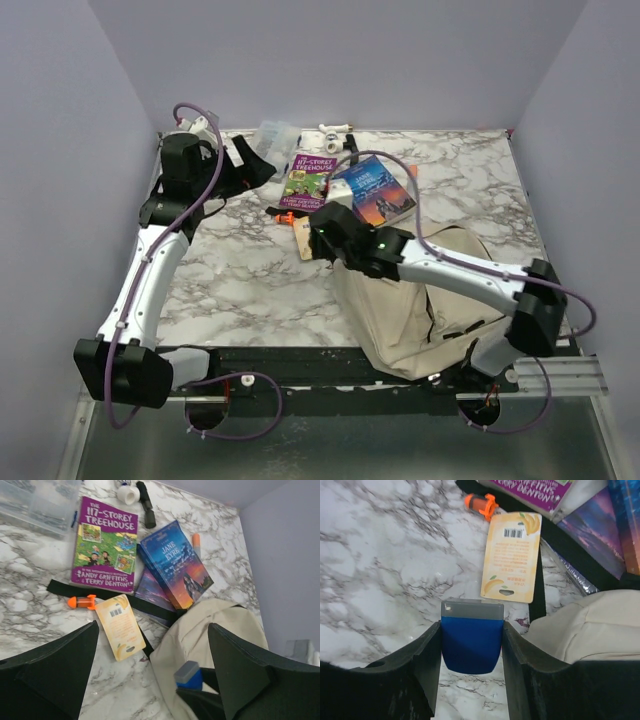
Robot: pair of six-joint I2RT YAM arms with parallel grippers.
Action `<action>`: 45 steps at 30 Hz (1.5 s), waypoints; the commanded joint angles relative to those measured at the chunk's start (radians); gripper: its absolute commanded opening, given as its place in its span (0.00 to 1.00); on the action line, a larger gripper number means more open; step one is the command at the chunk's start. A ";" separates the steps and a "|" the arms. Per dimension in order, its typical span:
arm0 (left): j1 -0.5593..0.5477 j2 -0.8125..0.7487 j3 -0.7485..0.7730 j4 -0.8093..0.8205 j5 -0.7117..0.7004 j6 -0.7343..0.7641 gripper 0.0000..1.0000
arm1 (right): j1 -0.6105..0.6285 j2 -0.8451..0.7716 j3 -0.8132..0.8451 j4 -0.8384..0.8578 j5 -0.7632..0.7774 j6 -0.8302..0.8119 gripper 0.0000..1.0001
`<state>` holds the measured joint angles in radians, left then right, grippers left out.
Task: Pack the student bag
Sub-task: Pick up the stationery from the center of the board, then place the stationery in the student bag.
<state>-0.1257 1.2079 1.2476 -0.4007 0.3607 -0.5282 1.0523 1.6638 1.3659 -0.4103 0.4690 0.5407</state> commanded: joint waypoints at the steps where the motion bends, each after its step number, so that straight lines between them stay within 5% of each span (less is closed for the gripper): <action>1: -0.069 0.042 -0.005 0.035 0.130 -0.019 0.89 | -0.086 -0.192 -0.230 -0.116 -0.002 0.083 0.08; 9: -0.437 0.146 0.006 0.041 0.124 0.032 0.78 | -0.285 -0.549 -0.508 -0.316 0.014 0.282 0.05; 16: -0.741 0.404 0.092 0.053 0.015 -0.039 0.65 | -0.321 -0.825 -0.511 -0.607 0.224 0.629 0.03; 20: -0.853 0.554 0.169 0.065 -0.067 -0.067 0.63 | -0.322 -1.018 -0.544 -0.573 0.230 0.619 0.03; 30: -0.950 0.852 0.387 0.018 -0.219 -0.078 0.44 | -0.322 -1.225 -0.530 -0.546 0.249 0.564 0.02; 45: -0.966 1.040 0.473 -0.070 -0.350 -0.086 0.55 | -0.322 -1.202 -0.553 -0.501 0.194 0.521 0.02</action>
<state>-1.0840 2.1715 1.6752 -0.4194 0.0616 -0.6170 0.7326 0.4488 0.8192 -0.9348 0.6682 1.0748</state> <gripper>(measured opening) 0.562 0.469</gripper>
